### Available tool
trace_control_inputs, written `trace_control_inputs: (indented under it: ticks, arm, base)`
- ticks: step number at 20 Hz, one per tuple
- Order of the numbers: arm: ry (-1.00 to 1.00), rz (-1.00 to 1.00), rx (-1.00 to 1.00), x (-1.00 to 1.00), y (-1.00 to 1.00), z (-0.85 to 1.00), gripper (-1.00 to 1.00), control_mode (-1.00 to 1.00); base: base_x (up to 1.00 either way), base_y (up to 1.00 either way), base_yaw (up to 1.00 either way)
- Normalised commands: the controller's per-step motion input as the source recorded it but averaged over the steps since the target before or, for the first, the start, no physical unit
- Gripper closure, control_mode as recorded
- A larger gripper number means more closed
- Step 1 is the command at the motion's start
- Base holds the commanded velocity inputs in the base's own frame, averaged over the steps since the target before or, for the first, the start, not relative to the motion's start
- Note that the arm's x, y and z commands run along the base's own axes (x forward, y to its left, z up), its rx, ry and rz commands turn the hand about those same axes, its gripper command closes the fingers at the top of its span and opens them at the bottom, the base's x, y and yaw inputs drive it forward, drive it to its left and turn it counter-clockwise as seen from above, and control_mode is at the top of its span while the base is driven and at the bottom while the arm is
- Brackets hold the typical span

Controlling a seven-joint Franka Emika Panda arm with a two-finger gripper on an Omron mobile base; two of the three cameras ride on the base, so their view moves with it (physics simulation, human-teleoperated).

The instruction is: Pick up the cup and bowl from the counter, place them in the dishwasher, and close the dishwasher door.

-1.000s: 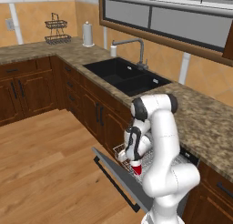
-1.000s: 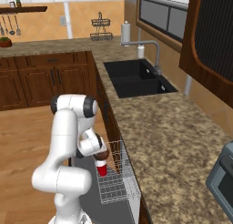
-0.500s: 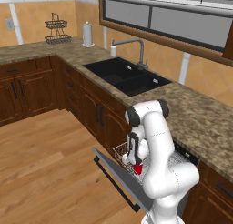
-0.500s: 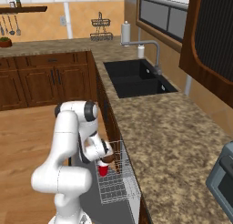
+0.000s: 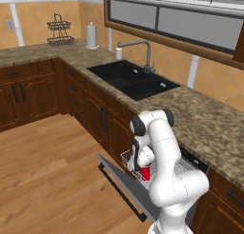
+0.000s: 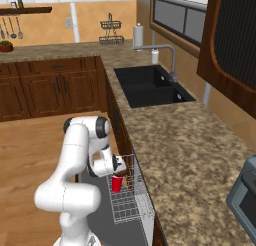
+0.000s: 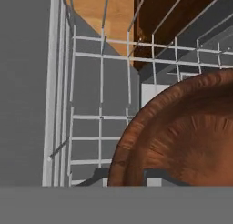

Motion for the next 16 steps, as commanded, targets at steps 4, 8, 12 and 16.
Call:
trace_control_inputs:
  ticks: [4, 8, 12, 16]
  arm:
    - [0.13, 0.0, 0.0, 0.01, 0.16, -0.21, -1.0, -1.0]
    - [0.0, 0.0, 0.0, -0.03, 0.06, 0.12, -1.0, -1.0]
    - [-0.01, 0.0, -0.02, -0.32, 0.28, 0.28, -1.0, -1.0]
    - [0.0, 0.0, -0.01, -0.3, 0.15, 0.28, -1.0, -1.0]
  base:
    - [0.0, 0.0, 0.0]
    - [0.0, 0.0, 0.0]
    - [0.0, 0.0, 0.0]
    - [0.0, 0.0, 0.0]
